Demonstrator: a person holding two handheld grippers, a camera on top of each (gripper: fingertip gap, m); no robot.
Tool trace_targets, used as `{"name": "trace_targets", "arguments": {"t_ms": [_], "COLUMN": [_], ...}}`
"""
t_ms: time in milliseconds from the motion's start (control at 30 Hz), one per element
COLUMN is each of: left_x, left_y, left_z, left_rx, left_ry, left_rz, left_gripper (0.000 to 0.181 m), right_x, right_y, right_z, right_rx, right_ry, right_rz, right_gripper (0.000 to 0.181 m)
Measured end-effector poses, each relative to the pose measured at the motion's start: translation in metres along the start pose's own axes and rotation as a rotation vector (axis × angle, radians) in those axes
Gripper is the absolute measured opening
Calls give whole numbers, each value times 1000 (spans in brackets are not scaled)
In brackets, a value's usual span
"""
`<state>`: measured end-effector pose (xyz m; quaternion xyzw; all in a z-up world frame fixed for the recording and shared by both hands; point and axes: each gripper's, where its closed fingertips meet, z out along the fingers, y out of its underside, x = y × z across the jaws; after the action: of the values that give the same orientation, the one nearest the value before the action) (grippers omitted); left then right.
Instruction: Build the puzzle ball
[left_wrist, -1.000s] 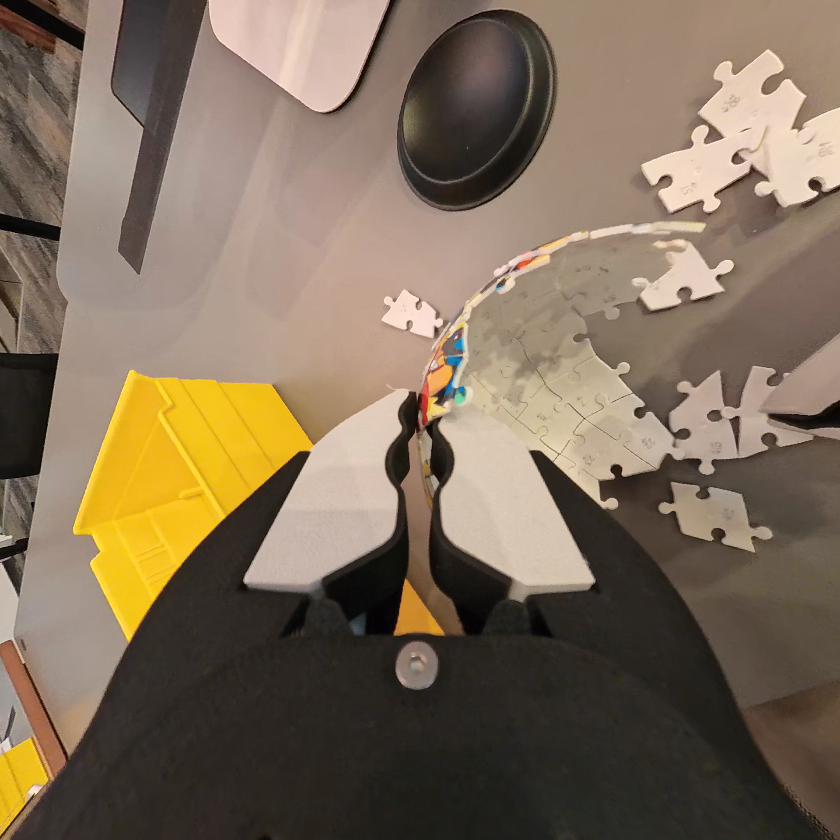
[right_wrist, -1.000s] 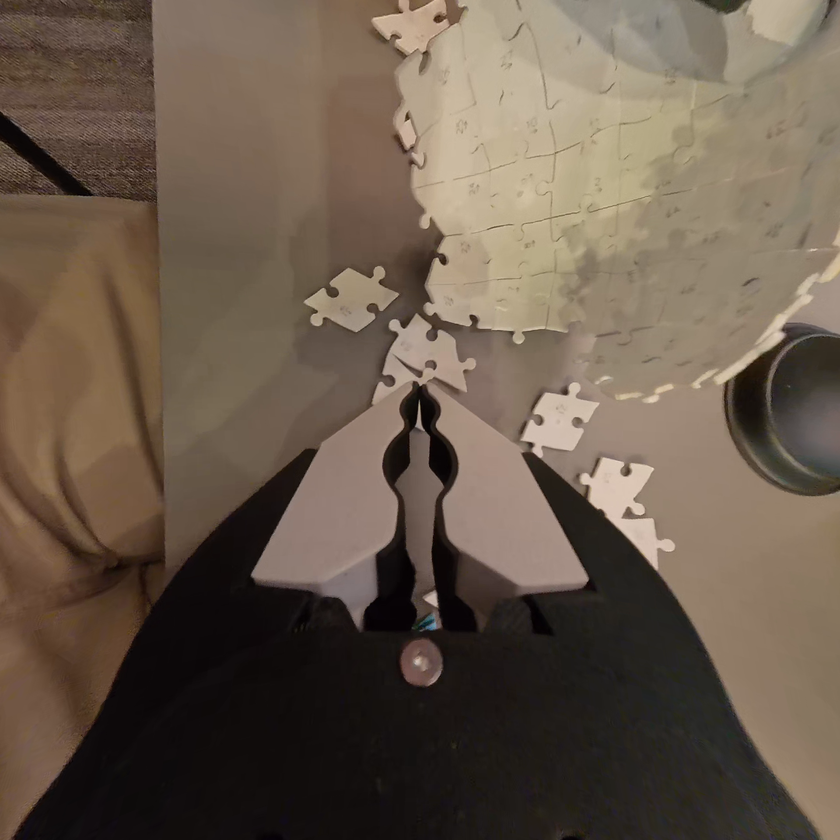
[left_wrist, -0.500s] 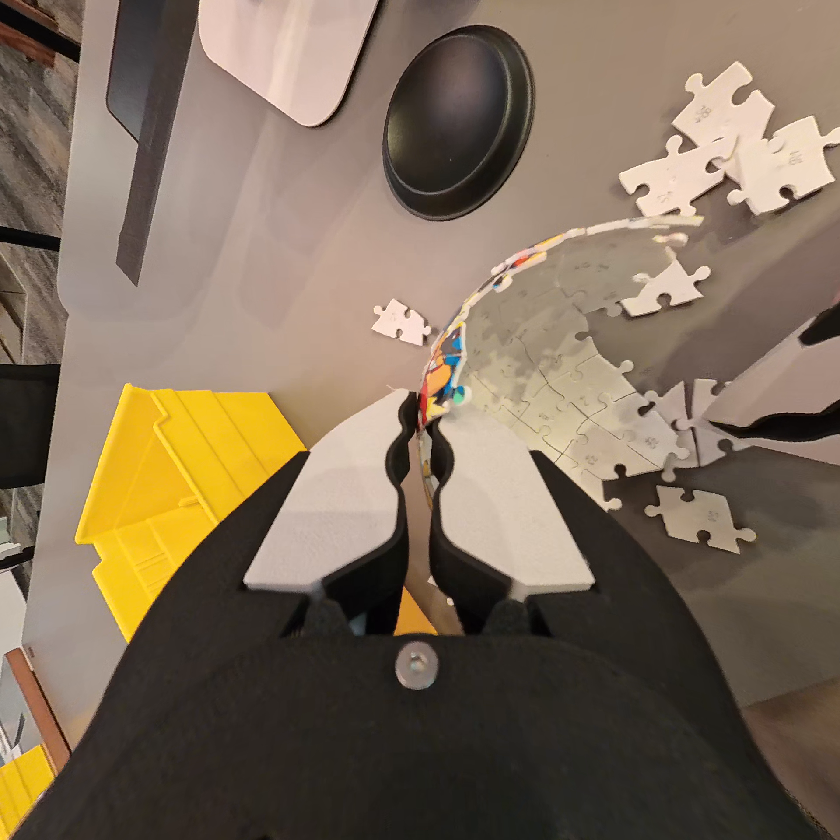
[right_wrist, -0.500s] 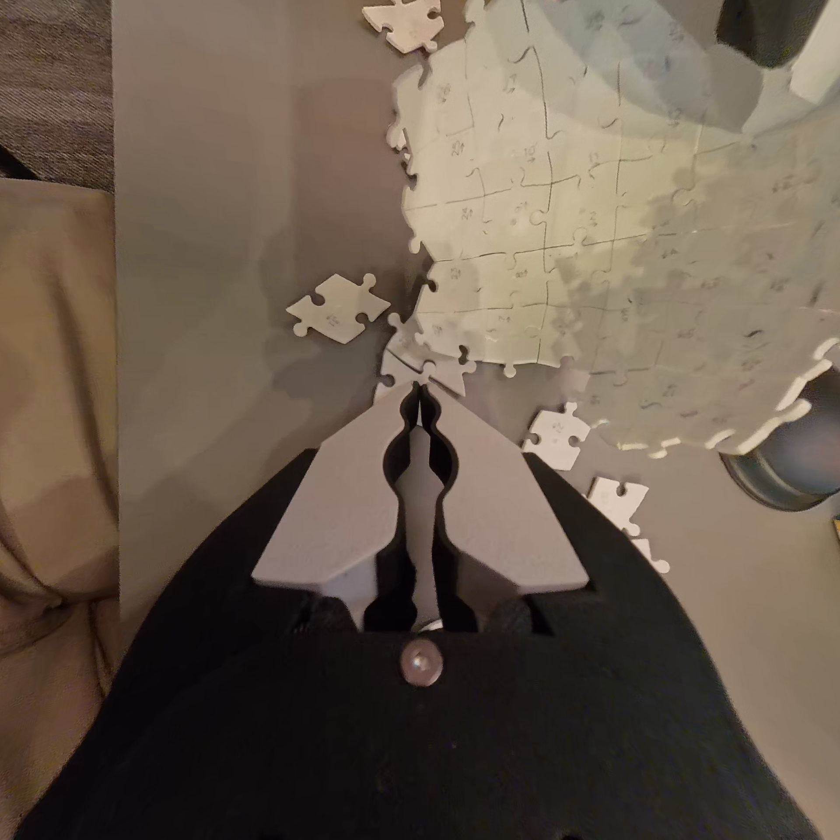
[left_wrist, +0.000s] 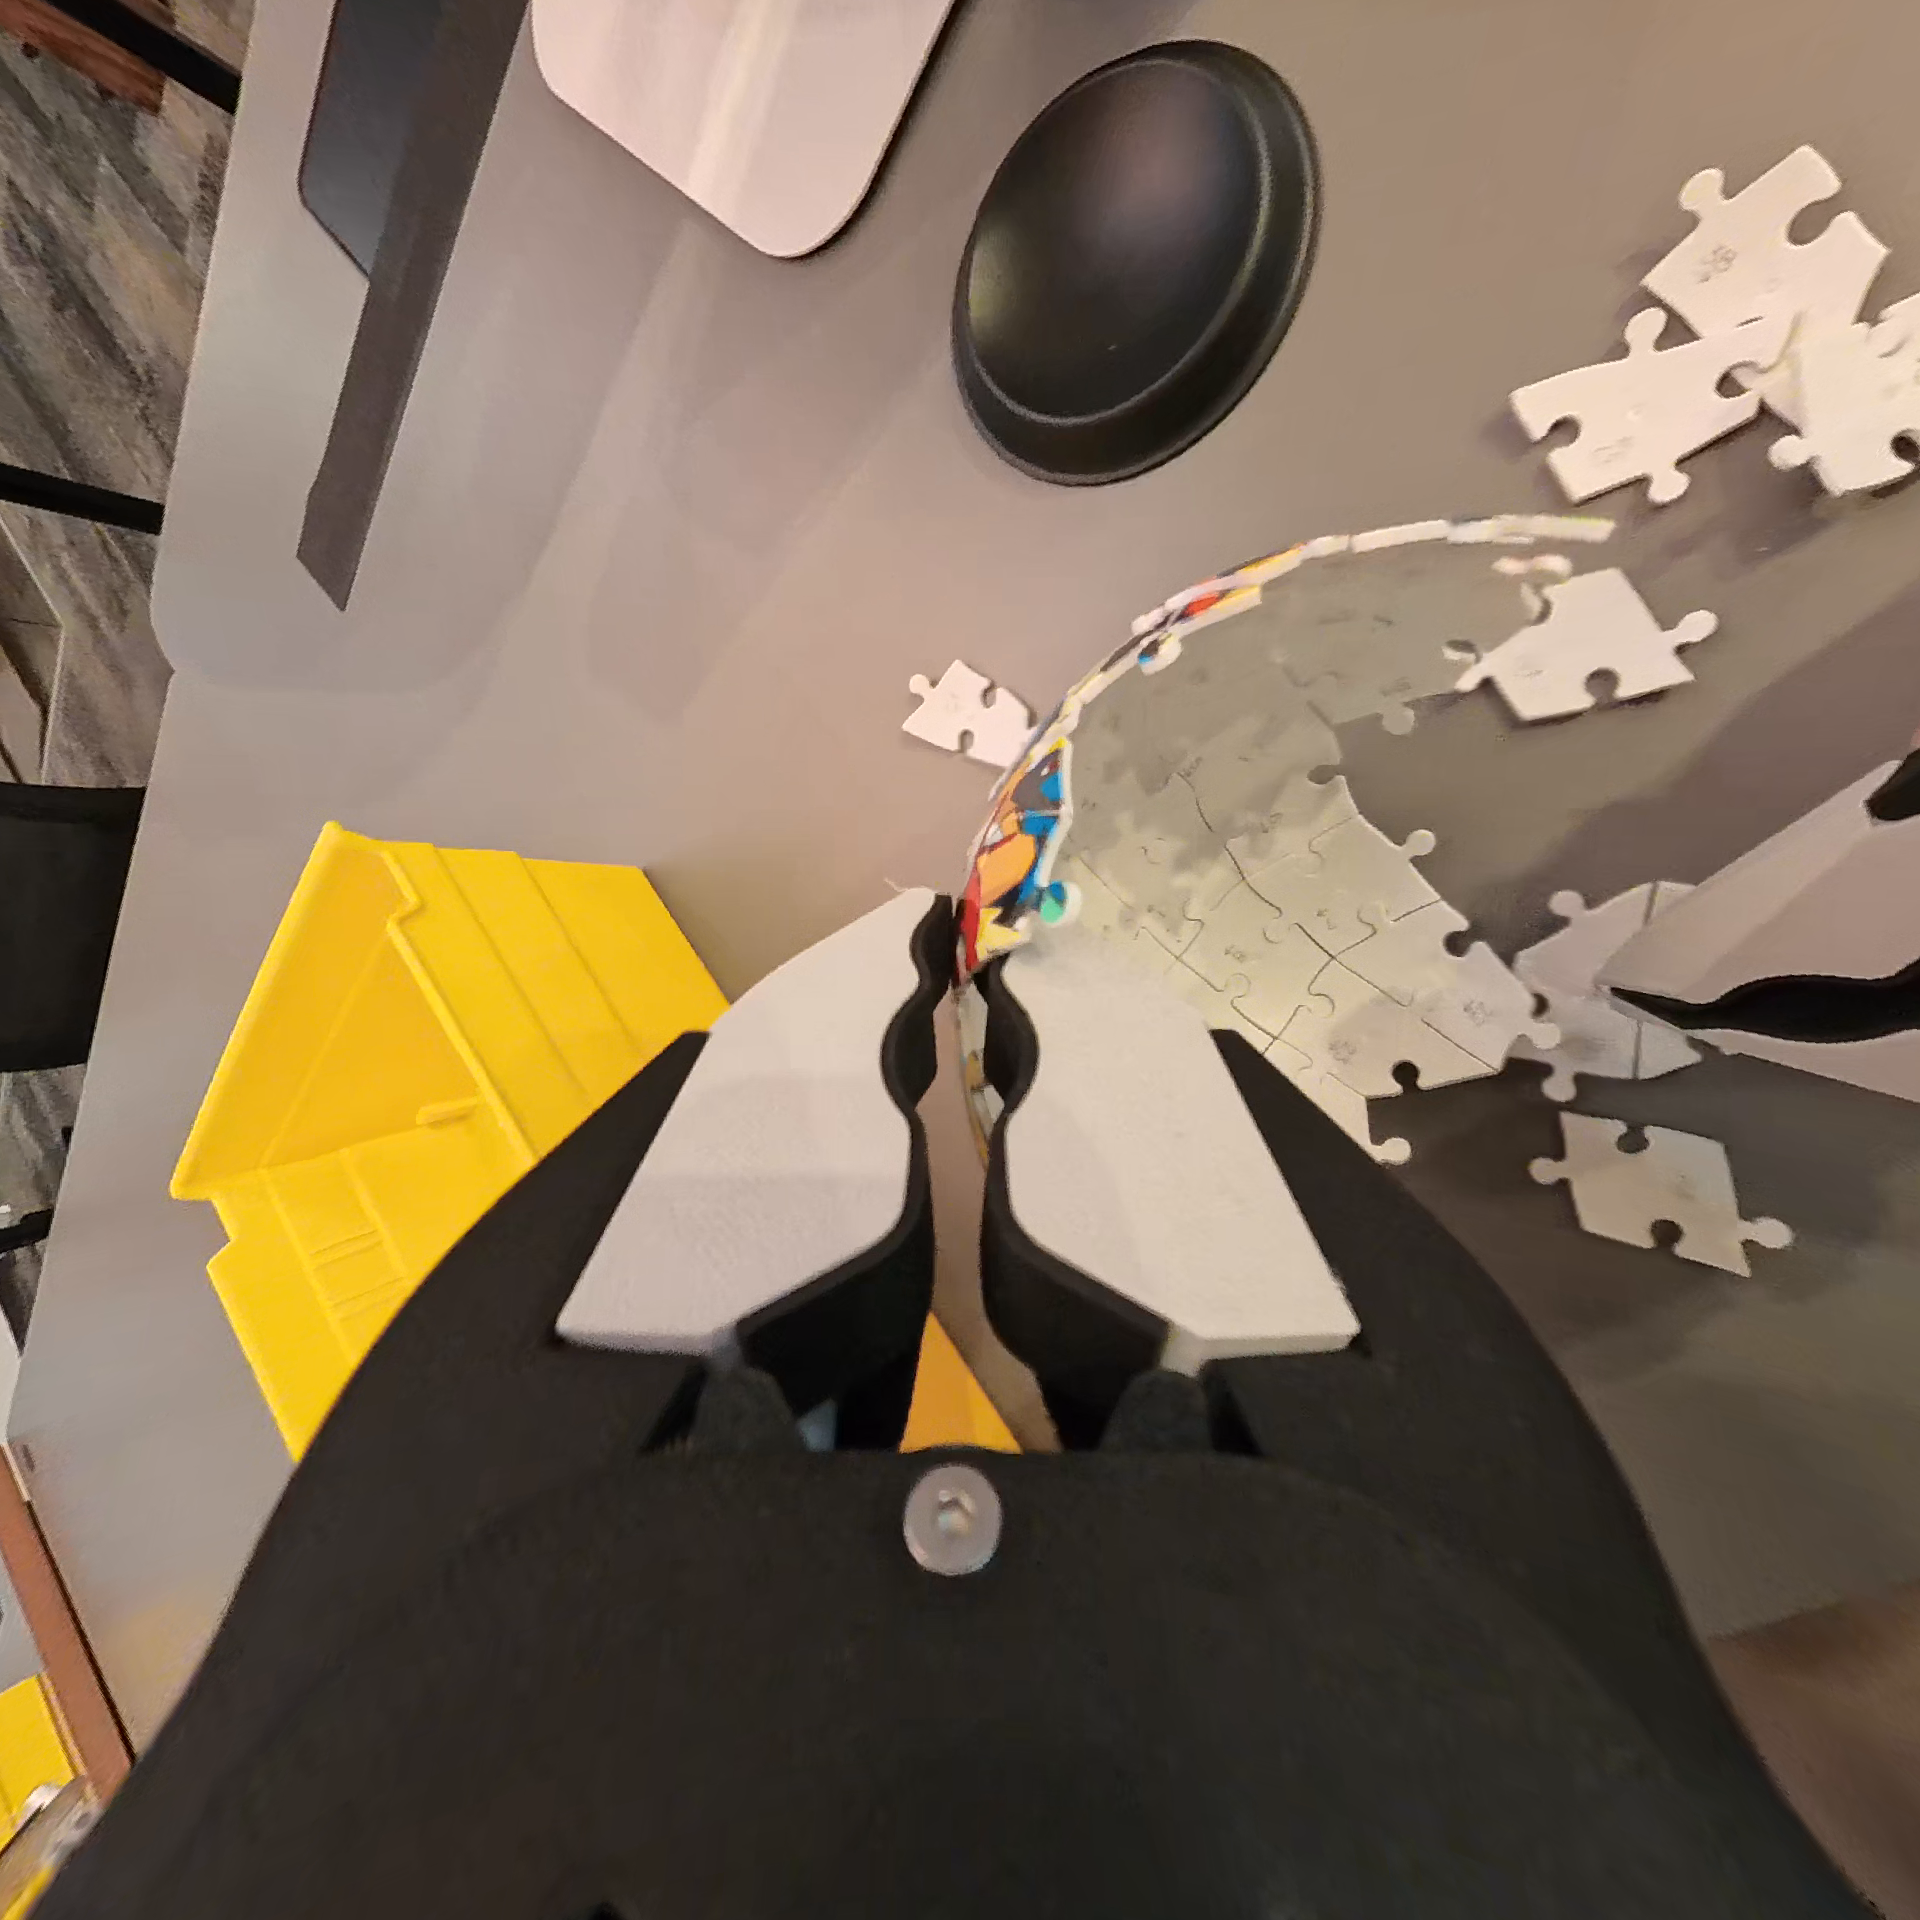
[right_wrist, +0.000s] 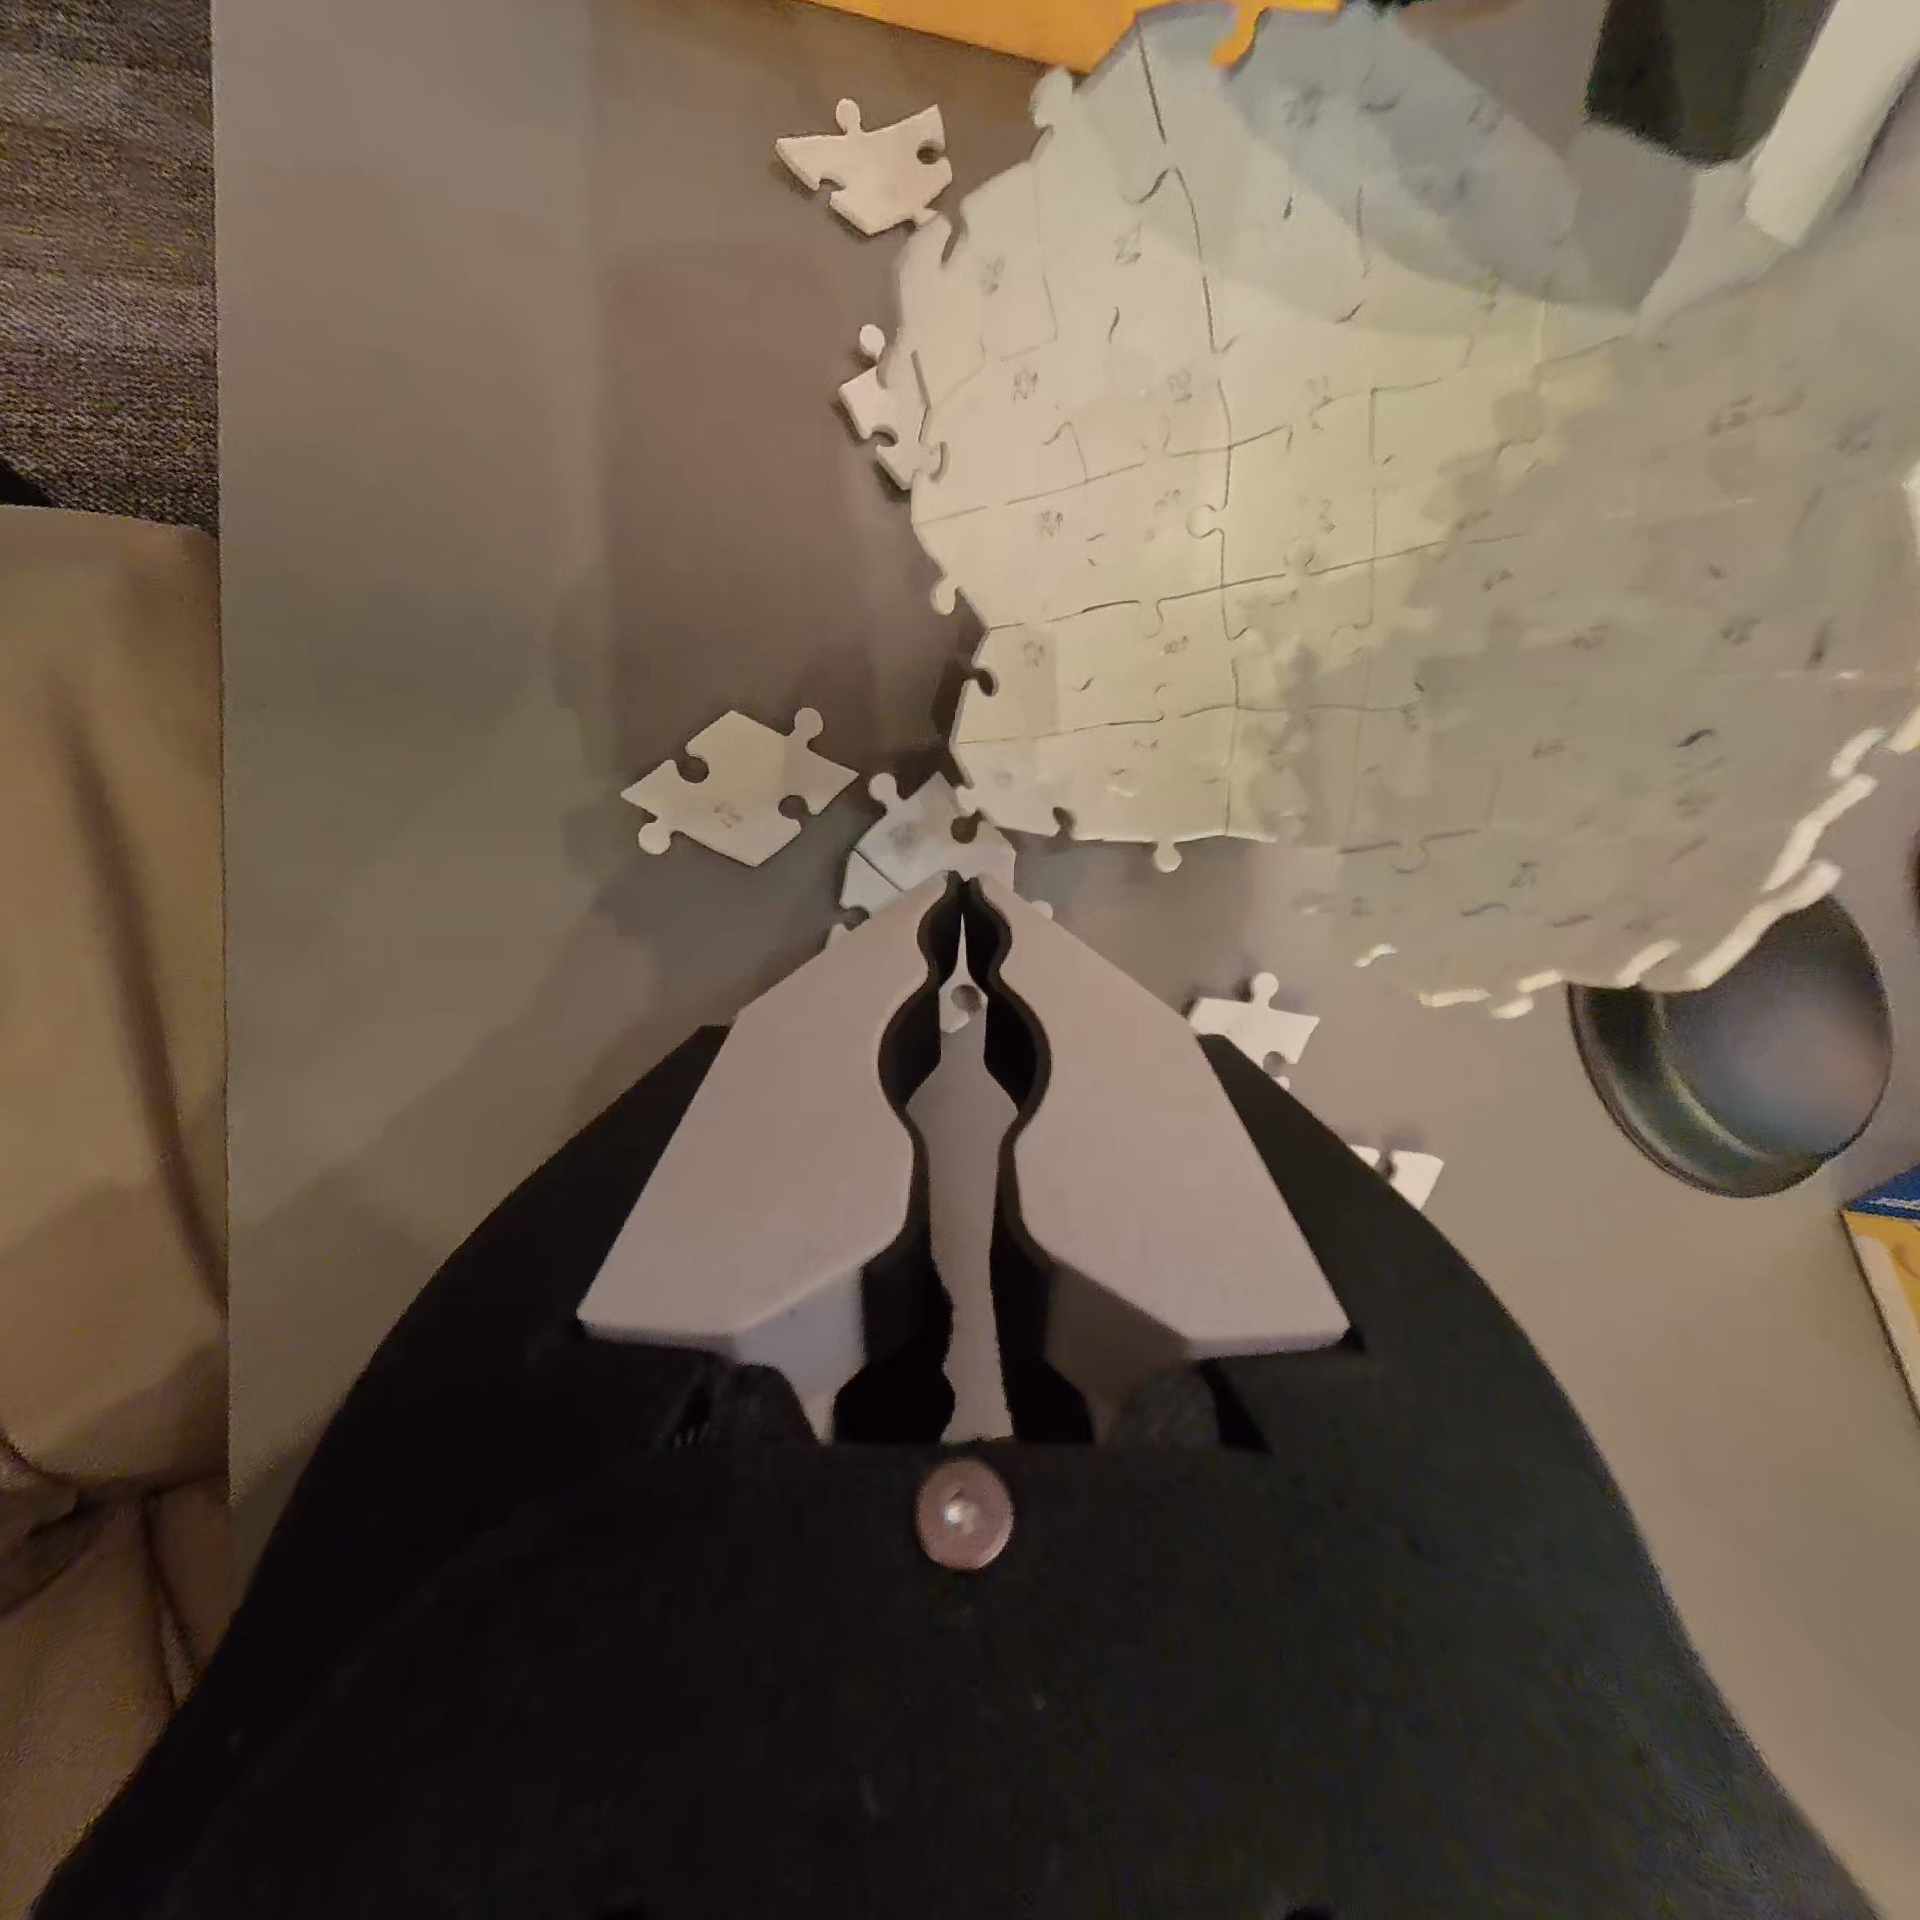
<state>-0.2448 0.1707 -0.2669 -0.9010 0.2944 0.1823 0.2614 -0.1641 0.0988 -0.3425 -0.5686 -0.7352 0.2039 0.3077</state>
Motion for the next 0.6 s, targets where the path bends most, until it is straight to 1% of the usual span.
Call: {"name": "trace_targets", "arguments": {"t_ms": [100,267,367,433,500,567,600], "left_x": [-4,-6,-4,-2,-2,-4,-4], "left_y": [2,3,3,4,5,8,9], "left_z": [-1,-1,-1,-1,-1,-3,-4], "left_rx": [3,-3,-5,-7,-12,-15,-14], "left_ry": [-6,-15,-19,-20,-22,-30,-28], "left_rz": [-13,-6,2,8,7,7,1], "left_gripper": [3,3,3,3,3,3,3], "right_x": [-2,-3,-2,4,8,8,6], "right_y": [2,3,-3,-2,1,10,14], "right_z": [6,5,-2,-9,-13,-13,-14], "right_rx": [-15,-18,33,20,6,-32,-41], "right_ry": [-13,-50,-51,-19,-8,-9,-21], "right_rz": [7,79,128,117,134,142,153], "right_gripper": [0,0,0,0,10,20,21]}}
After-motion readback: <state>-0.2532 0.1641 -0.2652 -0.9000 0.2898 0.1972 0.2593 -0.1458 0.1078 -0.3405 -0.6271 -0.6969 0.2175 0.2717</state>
